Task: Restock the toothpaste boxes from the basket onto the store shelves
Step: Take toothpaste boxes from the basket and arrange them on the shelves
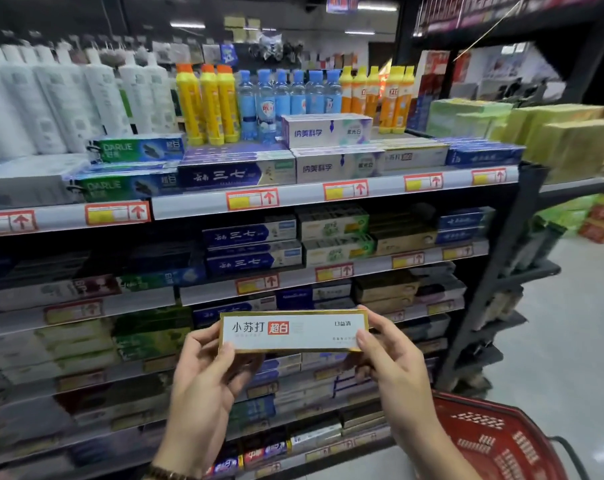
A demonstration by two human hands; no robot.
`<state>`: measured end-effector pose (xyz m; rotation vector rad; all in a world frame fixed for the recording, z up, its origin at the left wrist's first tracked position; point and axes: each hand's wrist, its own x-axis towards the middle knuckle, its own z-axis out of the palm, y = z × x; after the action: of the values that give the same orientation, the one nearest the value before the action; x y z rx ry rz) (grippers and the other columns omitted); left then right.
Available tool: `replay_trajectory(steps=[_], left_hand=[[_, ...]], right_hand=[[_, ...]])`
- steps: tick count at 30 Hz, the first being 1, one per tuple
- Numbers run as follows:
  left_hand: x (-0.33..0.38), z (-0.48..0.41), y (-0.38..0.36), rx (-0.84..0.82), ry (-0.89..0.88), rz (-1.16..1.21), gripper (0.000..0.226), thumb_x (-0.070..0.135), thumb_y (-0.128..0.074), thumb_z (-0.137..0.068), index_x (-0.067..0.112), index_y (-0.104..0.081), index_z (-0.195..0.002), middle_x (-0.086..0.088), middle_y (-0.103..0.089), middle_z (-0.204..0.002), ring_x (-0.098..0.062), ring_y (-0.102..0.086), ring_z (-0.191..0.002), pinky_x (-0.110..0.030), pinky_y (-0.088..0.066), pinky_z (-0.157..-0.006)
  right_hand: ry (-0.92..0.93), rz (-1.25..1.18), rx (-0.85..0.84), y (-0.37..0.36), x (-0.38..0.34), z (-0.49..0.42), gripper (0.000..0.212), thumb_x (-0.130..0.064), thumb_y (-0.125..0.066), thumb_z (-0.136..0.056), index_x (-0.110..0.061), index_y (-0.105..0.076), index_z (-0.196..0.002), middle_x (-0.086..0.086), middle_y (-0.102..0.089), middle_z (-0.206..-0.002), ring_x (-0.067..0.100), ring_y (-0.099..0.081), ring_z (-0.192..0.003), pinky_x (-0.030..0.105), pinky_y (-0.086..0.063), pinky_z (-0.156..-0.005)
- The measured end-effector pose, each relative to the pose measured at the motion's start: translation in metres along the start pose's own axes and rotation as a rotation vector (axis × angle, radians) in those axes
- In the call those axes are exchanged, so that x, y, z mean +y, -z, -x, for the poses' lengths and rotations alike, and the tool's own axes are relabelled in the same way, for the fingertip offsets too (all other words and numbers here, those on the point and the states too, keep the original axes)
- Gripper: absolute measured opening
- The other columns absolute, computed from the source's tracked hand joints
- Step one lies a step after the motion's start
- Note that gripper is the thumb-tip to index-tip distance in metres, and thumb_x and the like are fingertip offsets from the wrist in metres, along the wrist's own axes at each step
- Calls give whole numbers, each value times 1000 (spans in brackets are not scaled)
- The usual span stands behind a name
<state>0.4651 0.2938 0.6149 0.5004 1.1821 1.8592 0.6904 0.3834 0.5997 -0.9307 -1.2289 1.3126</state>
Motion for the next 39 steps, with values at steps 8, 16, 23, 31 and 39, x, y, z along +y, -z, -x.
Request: replay_trajectory(steps=[8,16,23,31,39], left_hand=[[-23,-9,-89,-40,-60,-82,30,2,-52,-105,18,-60,-128,-11,-77,-118,-29,-74,-111,-47,-63,-92],[-48,-27,-175,-11,-175,-124,24,8,-62,-99,18,-69,-119,-5,-79,-111,-23,-75,-108,-37,-65,-81],[-61,-45,-236,-9,-281,-235,18,23,-67,-94,24,-74,-110,-1,-80,-107,-22,-75,-107,-49,-59,-96],[-61,-84,-273,-4,-442,-406,15,24,-75,-92,29,-77,-106,3,-78,-105,-6,-74,-91,-29,-62,-85],[-46,-125,-300,-39,-591,-464,21,17,-81,-88,34,-77,-100,11,-78,-99,2,-72,-88,-5,-51,-74]], right_hand=[[80,26,24,68,-34,-43,36,-15,-61,-105,-27,-65,-139,-4,-80,-112,10,-75,-107,22,-59,-88],[188,88,114,135,-56,-102,54,-42,-65,-92,-27,-65,-144,-5,-68,-124,13,-69,-116,36,-58,-96],[258,114,152,179,-75,-147,39,-21,-67,-101,-26,-68,-140,-1,-70,-117,13,-71,-106,29,-60,-90],[303,110,220,193,-93,-194,34,-17,-68,-101,-31,-73,-132,-7,-74,-114,10,-72,-105,26,-60,-89],[343,170,260,192,-107,-236,35,-19,-69,-101,-39,-73,-130,-5,-75,-115,14,-70,-107,40,-61,-95]])
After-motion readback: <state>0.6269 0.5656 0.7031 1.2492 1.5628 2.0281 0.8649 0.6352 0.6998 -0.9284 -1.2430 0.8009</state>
